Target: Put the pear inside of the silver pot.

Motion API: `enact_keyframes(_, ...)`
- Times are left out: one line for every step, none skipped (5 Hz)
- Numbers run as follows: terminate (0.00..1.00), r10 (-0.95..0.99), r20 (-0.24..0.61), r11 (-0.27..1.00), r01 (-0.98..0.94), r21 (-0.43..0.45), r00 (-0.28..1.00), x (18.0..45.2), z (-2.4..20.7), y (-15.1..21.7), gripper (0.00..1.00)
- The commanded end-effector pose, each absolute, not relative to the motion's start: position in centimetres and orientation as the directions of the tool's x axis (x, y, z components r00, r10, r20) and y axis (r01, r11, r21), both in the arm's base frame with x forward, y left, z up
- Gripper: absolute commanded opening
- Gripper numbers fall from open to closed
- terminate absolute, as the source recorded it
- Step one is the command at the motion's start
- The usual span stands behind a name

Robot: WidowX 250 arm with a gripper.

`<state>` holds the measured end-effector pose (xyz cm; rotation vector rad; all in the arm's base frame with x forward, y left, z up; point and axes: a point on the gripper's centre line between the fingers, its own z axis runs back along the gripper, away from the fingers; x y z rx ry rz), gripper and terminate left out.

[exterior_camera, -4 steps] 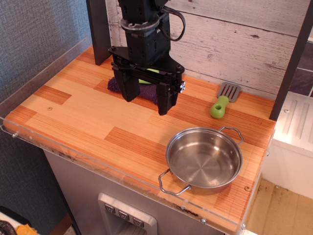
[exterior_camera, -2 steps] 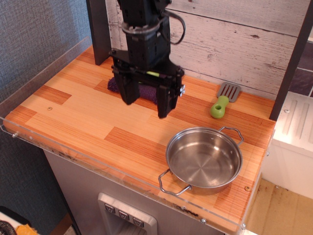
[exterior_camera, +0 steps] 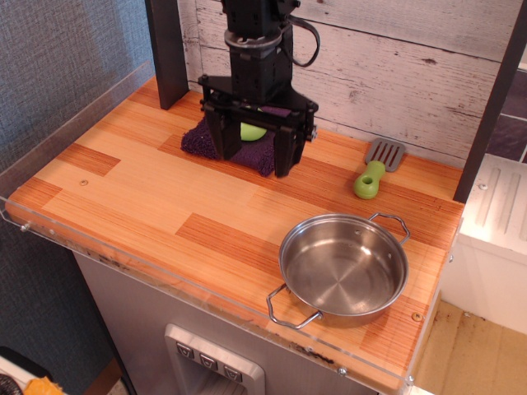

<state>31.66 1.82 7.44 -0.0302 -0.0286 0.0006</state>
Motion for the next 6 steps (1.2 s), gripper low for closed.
enact_keyframes(0.00,0.002,0.108,0.998,-0.008,0.057,0.994,36.1,8.5,3.7,1.00)
enact_keyframes(0.00,0.027,0.134,0.997,-0.036,0.070,0.991,37.7,9.4,5.3,1.00)
enact_keyframes(0.00,0.032,0.151,0.996,-0.044,0.077,0.988,38.9,9.7,6.4,1.00)
enact_keyframes(0.00,0.041,0.132,0.996,-0.052,0.078,0.990,39.5,8.7,7.2,1.00)
enact_keyframes(0.00,0.061,0.105,0.996,-0.068,0.064,0.993,39.4,7.3,8.0,1.00)
enact_keyframes(0.00,0.062,0.065,0.996,-0.066,0.066,0.996,38.8,5.4,8.1,1.00)
